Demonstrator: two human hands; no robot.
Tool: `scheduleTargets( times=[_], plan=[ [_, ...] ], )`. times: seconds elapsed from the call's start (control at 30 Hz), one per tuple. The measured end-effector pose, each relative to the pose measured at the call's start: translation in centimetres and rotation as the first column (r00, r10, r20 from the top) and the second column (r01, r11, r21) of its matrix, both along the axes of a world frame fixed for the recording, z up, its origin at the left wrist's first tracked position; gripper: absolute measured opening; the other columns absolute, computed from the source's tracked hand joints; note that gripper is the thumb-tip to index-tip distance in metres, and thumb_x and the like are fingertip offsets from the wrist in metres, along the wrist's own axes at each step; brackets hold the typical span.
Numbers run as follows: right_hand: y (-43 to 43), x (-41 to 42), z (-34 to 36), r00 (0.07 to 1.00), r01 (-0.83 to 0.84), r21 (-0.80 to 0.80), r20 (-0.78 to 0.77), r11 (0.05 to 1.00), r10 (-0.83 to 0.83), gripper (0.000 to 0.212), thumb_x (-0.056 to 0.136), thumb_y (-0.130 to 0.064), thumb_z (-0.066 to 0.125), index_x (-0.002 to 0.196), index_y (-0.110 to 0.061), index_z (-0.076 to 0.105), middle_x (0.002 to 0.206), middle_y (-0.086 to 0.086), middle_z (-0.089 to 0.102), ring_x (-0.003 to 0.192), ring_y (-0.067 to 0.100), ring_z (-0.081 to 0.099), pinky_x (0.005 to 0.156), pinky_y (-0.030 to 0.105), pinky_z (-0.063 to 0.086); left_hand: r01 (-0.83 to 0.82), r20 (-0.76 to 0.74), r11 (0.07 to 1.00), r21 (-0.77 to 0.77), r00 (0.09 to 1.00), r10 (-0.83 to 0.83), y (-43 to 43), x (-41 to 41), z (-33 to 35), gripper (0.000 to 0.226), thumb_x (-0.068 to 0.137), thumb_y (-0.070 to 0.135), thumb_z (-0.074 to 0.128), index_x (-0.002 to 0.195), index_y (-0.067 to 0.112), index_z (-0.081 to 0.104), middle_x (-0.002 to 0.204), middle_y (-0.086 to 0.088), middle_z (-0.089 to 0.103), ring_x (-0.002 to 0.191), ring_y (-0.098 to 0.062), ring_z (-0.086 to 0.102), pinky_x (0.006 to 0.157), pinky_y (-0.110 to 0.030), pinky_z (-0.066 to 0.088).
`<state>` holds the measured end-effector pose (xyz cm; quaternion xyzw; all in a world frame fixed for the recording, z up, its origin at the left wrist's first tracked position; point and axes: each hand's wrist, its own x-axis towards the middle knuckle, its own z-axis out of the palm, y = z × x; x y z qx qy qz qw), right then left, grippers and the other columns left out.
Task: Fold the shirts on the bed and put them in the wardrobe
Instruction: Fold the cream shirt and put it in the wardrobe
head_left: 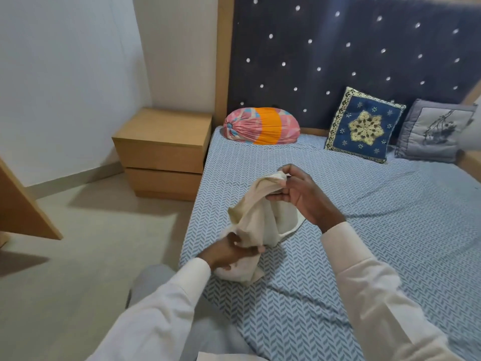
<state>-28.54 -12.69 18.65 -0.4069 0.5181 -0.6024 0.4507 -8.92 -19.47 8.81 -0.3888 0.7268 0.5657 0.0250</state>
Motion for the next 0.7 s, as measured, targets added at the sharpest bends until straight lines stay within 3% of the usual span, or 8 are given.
scheduleTargets(
  times=[0.1,0.17,0.27,0.33,0.43,0.5,0.53,0.7],
  plan=[
    [-0.2,0.0,-0.3,0.993,-0.09,-0.035,-0.079,0.995,0.087,0.031,0.082,0.011,0.051,0.106,-0.009,0.05,0.094,0.012,0.061,0.094,0.024,0.06,0.09,0.043,0.054,-0.026,-0.004,0.98,-0.196,1.0,0.026,0.4,-2.1,-1.6,0.049,0.092,0.042,0.062,0.132,0.017,0.047,0.131,0.002,0.055,0.119,-0.02,0.053,0.096,-0.032,0.042],
    [-0.3,-0.5,-0.3,0.944,0.036,-0.034,-0.325,0.999,-0.045,0.032,0.084,0.015,0.055,0.104,-0.009,0.05,0.088,0.012,0.06,0.083,0.02,0.056,0.075,0.032,0.05,-0.194,-0.077,0.935,-0.296,0.981,0.179,-0.5,-2.3,-1.9,0.036,0.099,0.026,0.051,0.13,0.009,0.054,0.131,-0.015,0.059,0.121,-0.032,0.054,0.098,-0.035,0.043],
    [-0.1,-3.6,-1.3,0.49,0.404,-0.126,-0.807,0.906,-0.331,0.025,0.079,-0.009,0.071,0.095,-0.018,0.054,0.078,-0.001,0.064,0.071,0.018,0.059,0.063,0.033,0.044,-0.318,-0.364,0.947,0.037,0.879,0.309,-2.5,-0.2,-0.1,0.029,0.096,0.004,0.045,0.113,0.013,0.067,0.109,-0.01,0.071,0.105,-0.027,0.066,0.091,-0.037,0.051],
    [0.6,-5.9,-2.3,0.326,0.48,-0.083,-0.907,0.873,-0.265,0.024,0.076,-0.019,0.077,0.085,-0.02,0.055,0.077,0.001,0.06,0.074,0.024,0.058,0.061,0.034,0.041,-0.269,-0.43,0.951,0.151,0.849,0.308,-4.0,1.8,1.8,0.023,0.09,0.009,0.054,0.098,0.018,0.073,0.097,-0.008,0.075,0.09,-0.023,0.068,0.081,-0.038,0.053],
    [1.7,-7.0,-4.2,0.564,0.379,0.154,-0.82,0.913,-0.096,0.025,0.08,-0.02,0.079,0.077,-0.004,0.061,0.08,0.009,0.054,0.076,0.026,0.056,0.06,0.032,0.036,-0.227,-0.401,0.959,0.17,0.873,0.278,-6.7,4.2,3.4,0.028,0.083,0.02,0.064,0.108,0.011,0.072,0.104,-0.016,0.073,0.088,-0.026,0.067,0.077,-0.034,0.052],
    [2.3,-6.4,-5.8,0.895,0.203,0.278,-0.441,0.939,-0.063,0.017,0.086,-0.015,0.074,0.099,-0.005,0.071,0.1,0.013,0.07,0.097,0.032,0.066,0.082,0.039,0.051,-0.215,-0.382,0.95,0.225,0.878,0.289,-8.0,4.9,3.7,0.026,0.093,0.015,0.058,0.114,0.003,0.067,0.105,-0.018,0.071,0.084,-0.024,0.066,0.068,-0.028,0.052],
    [2.5,-6.0,-6.9,0.963,0.103,0.312,-0.27,0.944,-0.015,0.026,0.086,-0.011,0.072,0.111,-0.007,0.07,0.111,0.014,0.071,0.108,0.035,0.065,0.093,0.047,0.052,-0.223,-0.381,0.941,0.254,0.871,0.31,-8.3,5.2,3.8,0.025,0.096,0.013,0.054,0.114,0.003,0.067,0.103,-0.017,0.071,0.082,-0.021,0.066,0.066,-0.026,0.052],
    [2.2,-4.9,-10.4,0.946,-0.24,0.548,-0.055,0.801,0.321,0.056,0.079,-0.003,0.078,0.131,-0.008,0.057,0.129,0.013,0.065,0.12,0.028,0.061,0.101,0.048,0.05,-0.332,-0.403,0.915,0.228,0.824,0.399,-10.4,6.6,3.5,0.024,0.1,0.01,0.047,0.11,0.01,0.068,0.103,-0.008,0.073,0.09,-0.02,0.064,0.082,-0.032,0.051]
  ],
)
